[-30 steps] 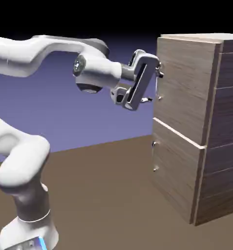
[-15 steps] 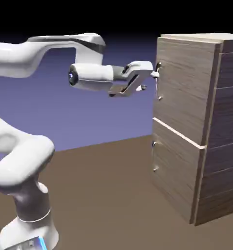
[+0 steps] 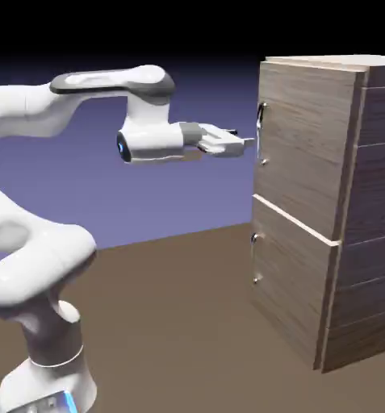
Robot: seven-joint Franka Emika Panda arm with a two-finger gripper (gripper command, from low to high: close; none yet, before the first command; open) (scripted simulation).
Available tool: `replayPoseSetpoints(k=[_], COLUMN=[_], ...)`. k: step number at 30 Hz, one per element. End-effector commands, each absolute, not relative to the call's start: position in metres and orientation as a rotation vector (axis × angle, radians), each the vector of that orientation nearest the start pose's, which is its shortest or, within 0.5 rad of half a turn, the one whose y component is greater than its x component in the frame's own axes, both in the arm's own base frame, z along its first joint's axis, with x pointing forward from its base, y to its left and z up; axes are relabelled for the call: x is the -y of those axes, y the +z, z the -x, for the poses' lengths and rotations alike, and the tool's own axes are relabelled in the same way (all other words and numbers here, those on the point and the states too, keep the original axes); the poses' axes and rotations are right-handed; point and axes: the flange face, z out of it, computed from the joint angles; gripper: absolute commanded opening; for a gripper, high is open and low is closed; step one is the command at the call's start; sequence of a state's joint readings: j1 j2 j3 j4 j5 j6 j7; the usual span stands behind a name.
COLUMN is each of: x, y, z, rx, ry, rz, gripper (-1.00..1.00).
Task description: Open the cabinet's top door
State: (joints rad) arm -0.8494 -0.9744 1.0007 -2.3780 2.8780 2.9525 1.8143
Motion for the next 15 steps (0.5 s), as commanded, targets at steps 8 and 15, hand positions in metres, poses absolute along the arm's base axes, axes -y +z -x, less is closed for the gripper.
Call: replayPoseSetpoints(k=[8,15], x=[-0.103,-0.078], y=[0.523,0.523], z=[-0.418,-0.378], rx=[-1.473,-1.533], ry=[0.596,0.72], rz=[-0.63,-0.515], gripper=[-1.0,-1.0])
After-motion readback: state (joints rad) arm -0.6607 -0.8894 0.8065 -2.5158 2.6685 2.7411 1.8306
